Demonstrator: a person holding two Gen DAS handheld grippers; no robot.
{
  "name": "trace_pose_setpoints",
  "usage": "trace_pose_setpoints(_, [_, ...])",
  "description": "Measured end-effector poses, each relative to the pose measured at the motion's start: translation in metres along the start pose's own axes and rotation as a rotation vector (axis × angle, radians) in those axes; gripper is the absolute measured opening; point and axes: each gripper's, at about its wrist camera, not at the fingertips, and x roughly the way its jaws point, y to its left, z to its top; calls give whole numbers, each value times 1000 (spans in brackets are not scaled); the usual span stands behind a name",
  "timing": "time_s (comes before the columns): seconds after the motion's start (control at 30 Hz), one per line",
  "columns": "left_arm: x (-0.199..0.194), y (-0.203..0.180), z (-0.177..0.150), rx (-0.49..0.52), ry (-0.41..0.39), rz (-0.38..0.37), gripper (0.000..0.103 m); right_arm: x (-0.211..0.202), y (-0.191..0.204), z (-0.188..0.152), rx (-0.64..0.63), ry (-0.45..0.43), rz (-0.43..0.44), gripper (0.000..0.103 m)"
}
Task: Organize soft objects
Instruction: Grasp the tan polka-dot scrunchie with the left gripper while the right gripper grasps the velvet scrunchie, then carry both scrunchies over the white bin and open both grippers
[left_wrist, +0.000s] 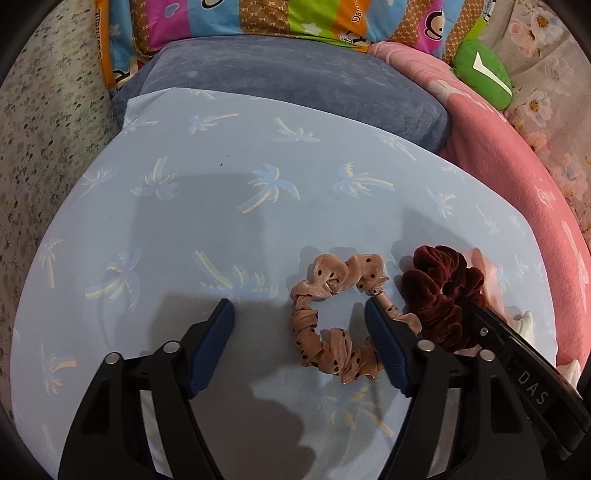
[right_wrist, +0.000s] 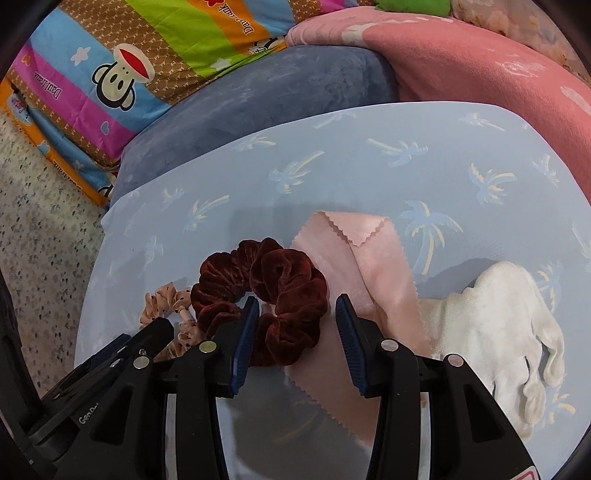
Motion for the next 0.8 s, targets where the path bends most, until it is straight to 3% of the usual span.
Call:
trace_pose_setpoints(0.03, [0, 0, 0, 3, -2, -4, 60, -1, 0, 0, 1, 2, 2, 40])
trace_pose_setpoints(0.1, [-1, 0, 0, 4, -1, -11, 51, 0, 0, -1, 4, 13, 19, 28])
trace_pose_setpoints(0.23, [-1, 0, -1, 2, 8, -22, 22, -4, 0, -6, -4, 21, 36, 19])
trace_pose_setpoints(0.33, [-2, 1, -3, -14, 26, -62, 13, -9, 0, -9, -2, 25, 46, 16])
trace_pose_setpoints(0.8, [-36, -23, -32, 19, 25, -118, 11, -68, -20, -44, 42, -6, 96, 14])
